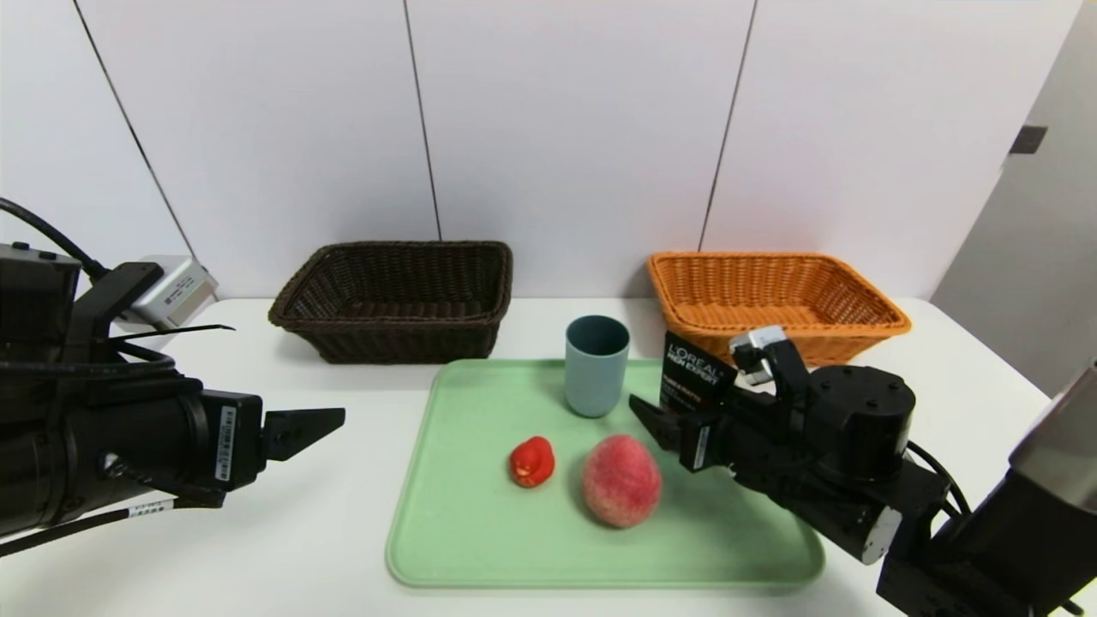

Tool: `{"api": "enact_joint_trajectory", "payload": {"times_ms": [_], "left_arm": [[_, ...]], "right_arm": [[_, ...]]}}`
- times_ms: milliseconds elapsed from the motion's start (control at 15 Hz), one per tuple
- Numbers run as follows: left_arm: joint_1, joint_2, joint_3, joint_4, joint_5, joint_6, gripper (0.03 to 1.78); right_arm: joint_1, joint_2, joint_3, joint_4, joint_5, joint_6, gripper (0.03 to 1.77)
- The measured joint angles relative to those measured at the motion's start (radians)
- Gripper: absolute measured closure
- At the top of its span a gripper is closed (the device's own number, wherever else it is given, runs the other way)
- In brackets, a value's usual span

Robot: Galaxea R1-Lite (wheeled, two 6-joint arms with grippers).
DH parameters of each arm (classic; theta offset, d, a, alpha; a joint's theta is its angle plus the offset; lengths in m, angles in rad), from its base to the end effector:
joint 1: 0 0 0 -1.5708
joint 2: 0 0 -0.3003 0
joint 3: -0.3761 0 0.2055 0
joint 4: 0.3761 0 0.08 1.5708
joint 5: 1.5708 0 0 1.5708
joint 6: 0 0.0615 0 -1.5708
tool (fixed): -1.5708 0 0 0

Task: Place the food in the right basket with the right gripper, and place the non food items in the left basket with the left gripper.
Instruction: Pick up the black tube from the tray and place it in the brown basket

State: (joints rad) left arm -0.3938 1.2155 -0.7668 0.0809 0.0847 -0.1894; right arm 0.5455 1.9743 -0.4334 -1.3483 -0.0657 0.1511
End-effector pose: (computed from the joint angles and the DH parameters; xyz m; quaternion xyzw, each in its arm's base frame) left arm 0.2074 -0.0805 0.1953 -0.0284 0.2672 -0.1239 0.9552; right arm 0.2909 0.1718 0.0603 0.0441 0.1093 0.2289 0.9663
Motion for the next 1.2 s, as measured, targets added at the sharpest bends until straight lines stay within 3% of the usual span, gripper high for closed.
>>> {"api": "enact_joint_trajectory", "payload": {"times_ms": [800, 1000, 1200], "left_arm": [[0.0, 0.016, 0.003, 0.0, 0.0, -0.001, 0.12], [0.0, 0.019, 0.003, 0.0, 0.0, -0.001, 0.12], [0.0, 0.02, 0.005, 0.0, 0.0, -0.001, 0.12]], "right_arm": [[-0.012, 0.039, -0.036, -0.009, -0.008, 0.002, 0.1], [-0.012, 0.043, -0.039, -0.01, -0.018, 0.002, 0.62], [-0.012, 0.044, -0.039, -0.01, -0.021, 0.0, 0.96]]}}
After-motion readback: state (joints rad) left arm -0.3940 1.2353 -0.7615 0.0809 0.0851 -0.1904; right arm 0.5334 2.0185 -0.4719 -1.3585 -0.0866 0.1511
